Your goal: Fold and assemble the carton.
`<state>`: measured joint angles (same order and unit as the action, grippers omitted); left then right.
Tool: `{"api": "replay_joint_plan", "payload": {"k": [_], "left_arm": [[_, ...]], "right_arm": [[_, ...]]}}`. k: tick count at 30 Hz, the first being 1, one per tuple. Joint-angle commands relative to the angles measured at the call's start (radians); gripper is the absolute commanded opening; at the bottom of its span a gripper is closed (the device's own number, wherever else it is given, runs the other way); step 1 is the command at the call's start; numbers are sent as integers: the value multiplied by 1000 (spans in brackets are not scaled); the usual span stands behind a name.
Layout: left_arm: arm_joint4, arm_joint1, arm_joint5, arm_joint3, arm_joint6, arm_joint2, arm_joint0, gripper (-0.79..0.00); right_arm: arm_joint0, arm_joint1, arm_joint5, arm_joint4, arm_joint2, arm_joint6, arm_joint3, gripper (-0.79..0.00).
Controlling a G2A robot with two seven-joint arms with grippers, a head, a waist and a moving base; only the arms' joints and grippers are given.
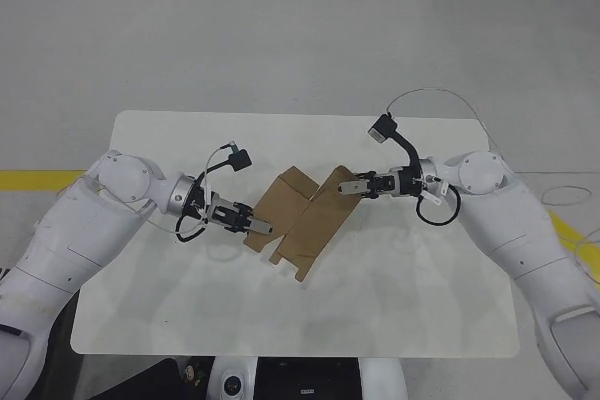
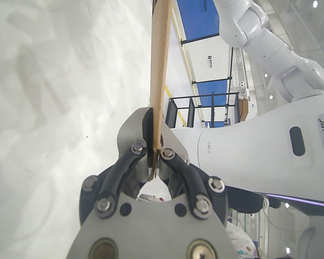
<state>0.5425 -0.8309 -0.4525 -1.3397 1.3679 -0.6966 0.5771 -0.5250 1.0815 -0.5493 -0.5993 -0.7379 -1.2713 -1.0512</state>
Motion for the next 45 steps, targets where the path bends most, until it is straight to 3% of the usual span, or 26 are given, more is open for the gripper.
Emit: {"api": "replay_joint_plan", "payload": {"k": [1, 7, 9, 10, 15, 25, 29, 30, 31, 32, 45], "left_arm": [[3, 1, -1, 0, -1, 5, -3, -785], [7, 5, -9, 7, -9, 22, -15, -785], [8, 6, -12, 9, -12, 28, -18, -785], [9, 6, -13, 9, -13, 30, -20, -785], [16, 9, -15, 10, -15, 43, -27, -785], [31, 14, -24, 21, -24, 61, -37, -785], [51, 14, -22, 28, -22, 66, -38, -785], [58, 14, -20, 30, -20, 66, -38, -720], [66, 14, -19, 32, -19, 67, -38, -428], [73, 14, -17, 32, -17, 67, -38, 0], [214, 5, -63, 148, -68, 4, -16, 0]], "right_arm": [[2, -5, -1, -7, 10, 1, -4, 0], [12, -23, -2, -18, 46, 2, -10, -9], [16, -28, -6, -22, 57, 6, -11, -240], [17, -31, -8, -24, 63, 8, -11, -394], [26, -40, -17, -38, 93, 17, -15, -619], [43, -55, -38, -69, 142, 38, -11, -782], [48, -59, -45, -82, 157, 45, -12, -785], [49, -60, -46, -86, 161, 46, -11, -785], [50, -61, -47, -90, 164, 47, -12, -785], [52, -62, -48, -93, 168, 48, -13, -785], [56, -66, -58, -203, 150, 58, 23, -785]]}}
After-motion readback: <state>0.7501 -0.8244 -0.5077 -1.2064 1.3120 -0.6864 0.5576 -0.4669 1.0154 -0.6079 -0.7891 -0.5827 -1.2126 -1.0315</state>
